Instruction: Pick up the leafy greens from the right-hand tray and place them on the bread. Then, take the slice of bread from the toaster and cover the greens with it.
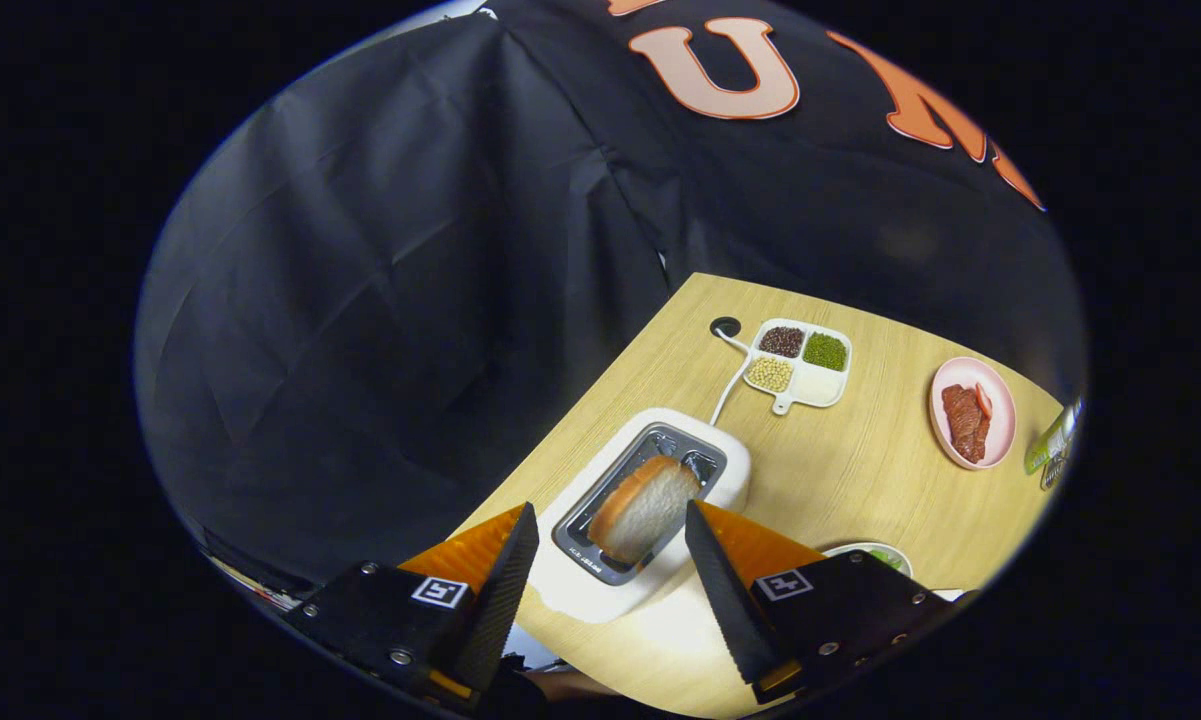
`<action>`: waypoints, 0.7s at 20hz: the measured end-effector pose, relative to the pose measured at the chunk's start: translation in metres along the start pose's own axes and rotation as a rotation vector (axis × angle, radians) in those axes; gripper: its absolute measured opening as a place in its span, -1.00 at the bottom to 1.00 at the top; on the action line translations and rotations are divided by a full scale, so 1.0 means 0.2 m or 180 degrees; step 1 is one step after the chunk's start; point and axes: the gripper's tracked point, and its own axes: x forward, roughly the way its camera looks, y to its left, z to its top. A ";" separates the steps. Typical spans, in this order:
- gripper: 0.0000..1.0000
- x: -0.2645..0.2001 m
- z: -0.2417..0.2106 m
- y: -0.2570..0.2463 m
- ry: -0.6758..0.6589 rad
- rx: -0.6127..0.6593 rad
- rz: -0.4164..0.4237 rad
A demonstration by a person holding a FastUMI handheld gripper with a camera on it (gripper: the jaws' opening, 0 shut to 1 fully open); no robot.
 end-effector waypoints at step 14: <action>0.38 0.33 -0.07 -0.07 0.0482 0.0204 -0.0205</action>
